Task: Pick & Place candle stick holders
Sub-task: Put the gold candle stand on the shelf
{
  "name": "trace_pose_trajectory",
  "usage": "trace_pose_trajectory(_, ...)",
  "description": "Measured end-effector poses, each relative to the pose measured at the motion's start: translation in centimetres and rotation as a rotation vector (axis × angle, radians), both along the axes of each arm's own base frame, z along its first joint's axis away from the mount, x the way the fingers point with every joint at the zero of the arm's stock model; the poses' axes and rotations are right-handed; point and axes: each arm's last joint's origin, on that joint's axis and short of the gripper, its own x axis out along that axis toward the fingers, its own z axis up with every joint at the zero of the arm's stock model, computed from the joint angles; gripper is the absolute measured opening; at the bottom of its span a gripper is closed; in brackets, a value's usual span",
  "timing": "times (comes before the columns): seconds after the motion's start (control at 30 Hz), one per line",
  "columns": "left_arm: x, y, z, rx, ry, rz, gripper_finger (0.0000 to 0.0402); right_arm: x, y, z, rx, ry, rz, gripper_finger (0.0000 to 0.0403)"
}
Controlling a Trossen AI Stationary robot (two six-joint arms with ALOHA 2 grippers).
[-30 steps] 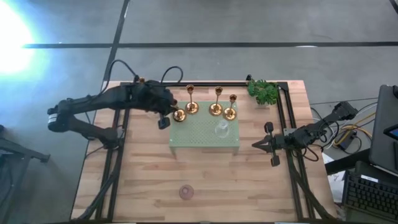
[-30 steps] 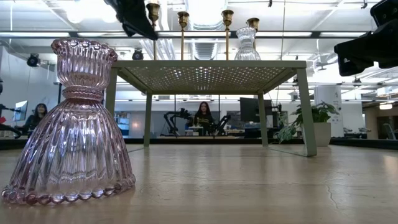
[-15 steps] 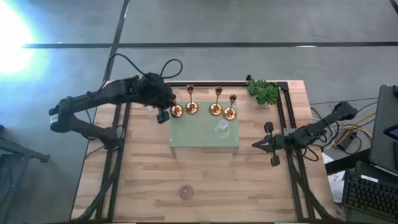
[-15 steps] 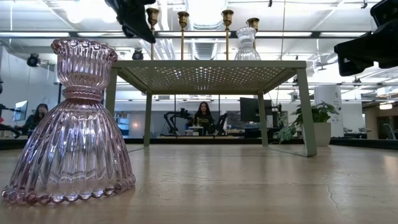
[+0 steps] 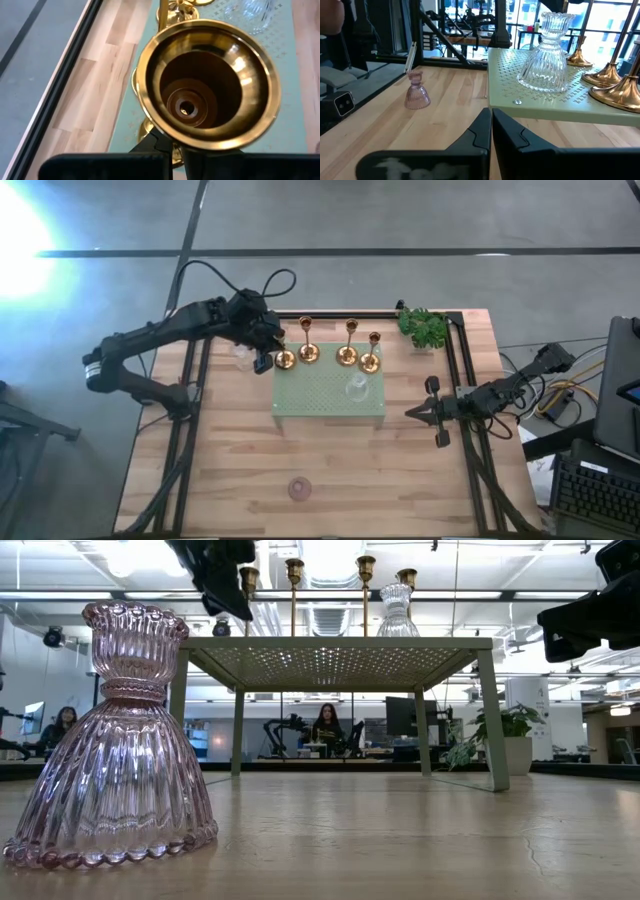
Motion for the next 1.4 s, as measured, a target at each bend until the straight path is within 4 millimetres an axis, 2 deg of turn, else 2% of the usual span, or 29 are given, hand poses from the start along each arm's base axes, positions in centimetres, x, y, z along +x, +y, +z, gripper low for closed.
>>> trace_pose_trajectory(0.87, 0.9, 0.5, -0.8, -0.026, 0.012, -0.038, 0.0020, 0.0, 0.0, 0.0, 0.000, 0.000, -0.001, 0.0009)
trace_pose_trajectory(1.13, 0.7, 0.4, -1.2, -0.031, 0.061, -0.048, 0.0087, 0.0, 0.0, 0.0, 0.000, 0.000, 0.000, 0.0009)
trace_pose_trajectory(1.4, 0.2, 0.4, -1.3, -0.006, 0.104, -0.013, 0.0096, 0.0, 0.0, 0.0, 0.000, 0.000, 0.000, 0.0009)
